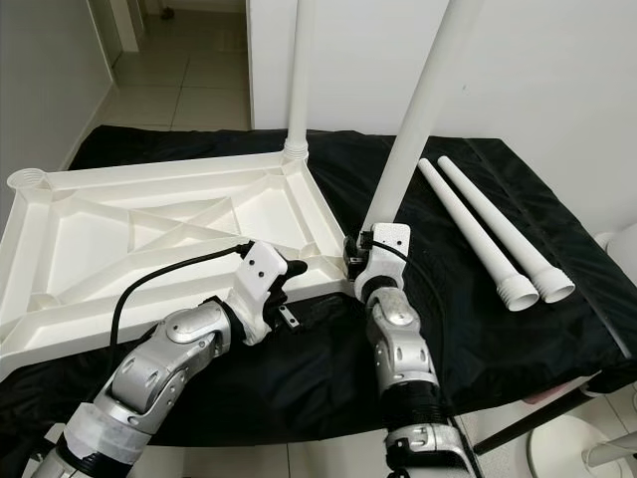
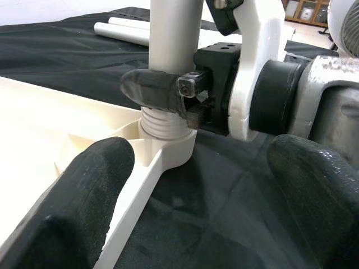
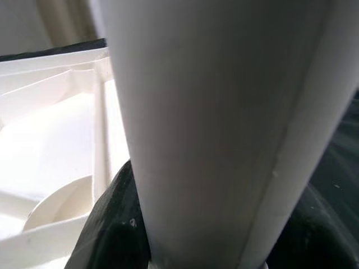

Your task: Building children table

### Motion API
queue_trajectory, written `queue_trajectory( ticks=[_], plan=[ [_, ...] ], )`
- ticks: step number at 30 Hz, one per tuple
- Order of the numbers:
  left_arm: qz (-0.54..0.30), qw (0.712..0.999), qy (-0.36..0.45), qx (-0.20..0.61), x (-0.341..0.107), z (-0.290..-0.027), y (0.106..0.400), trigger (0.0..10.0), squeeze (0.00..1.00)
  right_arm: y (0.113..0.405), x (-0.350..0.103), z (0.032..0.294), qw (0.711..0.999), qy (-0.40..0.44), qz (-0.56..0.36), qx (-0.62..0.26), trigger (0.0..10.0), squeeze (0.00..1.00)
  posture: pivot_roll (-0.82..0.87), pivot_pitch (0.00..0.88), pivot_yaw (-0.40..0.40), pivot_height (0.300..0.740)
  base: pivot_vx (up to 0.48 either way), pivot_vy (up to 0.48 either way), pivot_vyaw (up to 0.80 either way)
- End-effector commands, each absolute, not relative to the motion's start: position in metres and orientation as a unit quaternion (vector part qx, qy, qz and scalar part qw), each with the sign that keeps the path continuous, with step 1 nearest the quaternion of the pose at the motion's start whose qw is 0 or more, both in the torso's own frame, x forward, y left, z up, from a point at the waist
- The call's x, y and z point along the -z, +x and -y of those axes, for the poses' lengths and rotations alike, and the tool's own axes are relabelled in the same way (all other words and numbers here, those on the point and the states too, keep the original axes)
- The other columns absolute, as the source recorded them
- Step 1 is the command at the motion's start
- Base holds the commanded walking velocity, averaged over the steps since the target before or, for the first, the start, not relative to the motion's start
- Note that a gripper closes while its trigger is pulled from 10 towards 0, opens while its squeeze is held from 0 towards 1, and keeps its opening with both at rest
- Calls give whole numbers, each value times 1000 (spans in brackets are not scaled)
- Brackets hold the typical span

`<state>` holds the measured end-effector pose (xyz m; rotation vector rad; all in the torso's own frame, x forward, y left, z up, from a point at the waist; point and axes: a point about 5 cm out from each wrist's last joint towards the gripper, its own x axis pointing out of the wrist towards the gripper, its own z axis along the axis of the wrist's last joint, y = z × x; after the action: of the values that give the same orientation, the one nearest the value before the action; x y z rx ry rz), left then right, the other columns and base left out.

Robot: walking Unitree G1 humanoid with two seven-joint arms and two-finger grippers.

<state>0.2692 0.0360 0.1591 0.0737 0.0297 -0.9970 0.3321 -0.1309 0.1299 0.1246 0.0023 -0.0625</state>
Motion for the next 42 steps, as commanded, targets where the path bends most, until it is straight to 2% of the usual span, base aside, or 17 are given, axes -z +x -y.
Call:
queue_trajectory(
  ticks=[1, 5, 6, 7, 18, 19, 20, 21, 28, 31, 34, 35, 38, 39, 42],
  plan=[
    [-14, 871, 42, 489, -159, -33, 266, 10000, 0, 328, -118, 134, 995, 72, -27, 65, 10000, 0, 11, 0, -67, 740, 0, 0, 0],
    [-13, 872, 42, 488, -160, -33, 268, 10000, 0, 326, -124, 130, 995, 76, -14, 70, 10000, 0, 5, 0, -64, 740, 0, 0, 0],
    [-12, 872, 42, 487, -160, -33, 269, 10000, 0, 325, -126, 131, 995, 76, -7, 65, 10000, 439, 5, 0, -64, 740, 0, 0, 0],
    [-12, 872, 43, 487, -161, -33, 269, 10000, 0, 325, -127, 132, 995, 80, -1, 58, 10000, 1000, 4, 0, -65, 740, 0, 0, 0],
    [-12, 872, 47, 487, -160, -36, 270, 10000, 0, 313, -133, 146, 995, 59, 34, 76, 10000, 1000, -15, 0, -54, 740, 0, 0, 0],
    [-12, 871, 46, 488, -160, -36, 270, 10000, 0, 310, -134, 147, 995, 58, 38, 71, 10000, 902, -15, 0, -54, 740, 0, 0, 0],
    [-12, 871, 46, 488, -160, -36, 270, 10000, 0, 310, -134, 147, 995, 58, 38, 71, 10000, 902, -15, 0, -54, 740, 0, 0, 0],
    [-11, 871, 50, 489, -159, -35, 270, 10000, 0, 301, -133, 147, 996, 64, 52, 37, 10000, 0, -19, 0, -52, 740, 0, 0, 0],
    [-4, 870, 48, 491, -163, -32, 274, 10000, 0, 274, -127, 144, 994, 75, 75, -6, 10000, 0, -32, 0, -43, 740, 0, 0, 0],
    [-3, 870, 49, 491, -163, -32, 275, 10000, 0, 271, -127, 143, 994, 76, 78, -10, 10000, 0, -32, 0, -43, 740, 0, 0, 0],
    [-2, 874, 43, 484, -165, -35, 276, 10000, 0, 261, -126, 135, 993, 74, 89, -31, 10000, 0, -39, 0, -37, 740, 0, 0, 0],
    [-3, 875, 40, 482, -165, -36, 276, 10000, 0, 257, -125, 130, 992, 78, 89, -39, 5804, 0, -43, 0, -38, 740, 0, 0, 0],
    [-4, 877, 37, 480, -165, -38, 275, 10000, 0, 251, -124, 126, 991, 83, 89, -48, 5804, 0, -44, 0, -39, 740, 0, 0, 0],
    [-4, 877, 36, 479, -164, -38, 274, 10000, 0, 248, -124, 122, 990, 88, 89, -69, 0, 0, -44, 0, -41, 740, 0, 0, 0],
    [-3, 880, 32, 474, -165, -37, 275, 10000, 0, 244, -123, 117, 986, 96, 84, -106, 0, 0, -43, 0, -41, 740, 0, 0, 0]
  ],
)
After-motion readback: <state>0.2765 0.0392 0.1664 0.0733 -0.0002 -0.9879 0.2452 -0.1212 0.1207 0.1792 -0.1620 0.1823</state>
